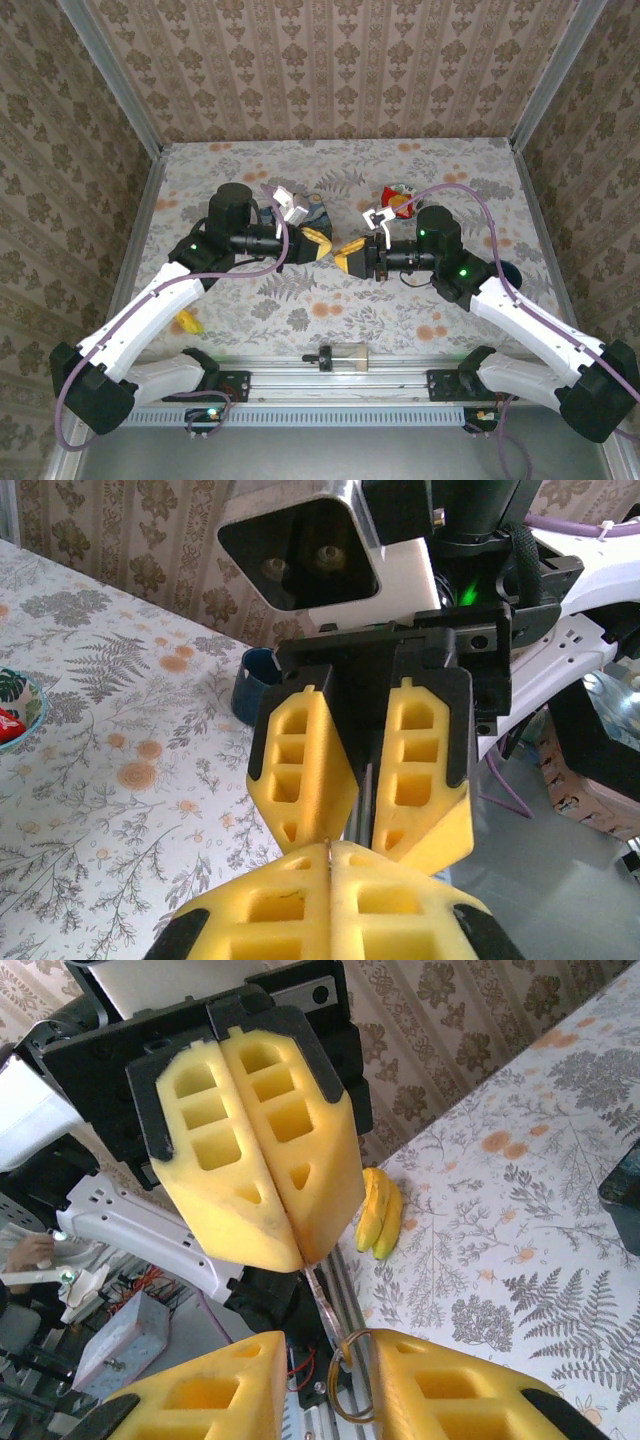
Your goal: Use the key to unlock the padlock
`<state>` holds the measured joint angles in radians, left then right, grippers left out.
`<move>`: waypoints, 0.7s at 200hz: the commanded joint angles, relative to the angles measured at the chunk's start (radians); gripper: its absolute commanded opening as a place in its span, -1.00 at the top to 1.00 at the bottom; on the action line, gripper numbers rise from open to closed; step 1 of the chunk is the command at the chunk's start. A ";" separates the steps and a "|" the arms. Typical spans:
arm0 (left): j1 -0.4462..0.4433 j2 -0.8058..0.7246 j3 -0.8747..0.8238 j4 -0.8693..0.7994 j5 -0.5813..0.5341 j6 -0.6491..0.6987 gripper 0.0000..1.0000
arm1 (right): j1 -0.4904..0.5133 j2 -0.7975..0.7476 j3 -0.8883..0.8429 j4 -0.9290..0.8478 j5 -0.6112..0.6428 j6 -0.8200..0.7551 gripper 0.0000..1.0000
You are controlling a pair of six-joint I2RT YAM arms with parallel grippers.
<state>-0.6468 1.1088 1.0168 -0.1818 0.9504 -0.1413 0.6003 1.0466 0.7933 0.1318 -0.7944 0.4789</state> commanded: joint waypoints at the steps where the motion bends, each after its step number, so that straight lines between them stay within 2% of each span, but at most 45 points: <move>1: -0.004 -0.003 -0.002 0.022 0.014 -0.015 1.00 | 0.007 0.000 -0.008 0.051 -0.026 0.017 0.43; 93: -0.004 -0.006 -0.003 0.010 0.020 -0.011 1.00 | 0.007 0.001 -0.003 0.049 -0.011 0.010 0.54; 140: -0.002 -0.013 -0.005 0.013 0.006 -0.012 1.00 | 0.007 0.003 0.001 0.007 -0.002 -0.011 0.83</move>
<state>-0.6468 1.1084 1.0168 -0.1795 0.9543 -0.1421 0.6003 1.0504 0.7933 0.1482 -0.7929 0.4892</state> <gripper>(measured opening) 0.046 0.122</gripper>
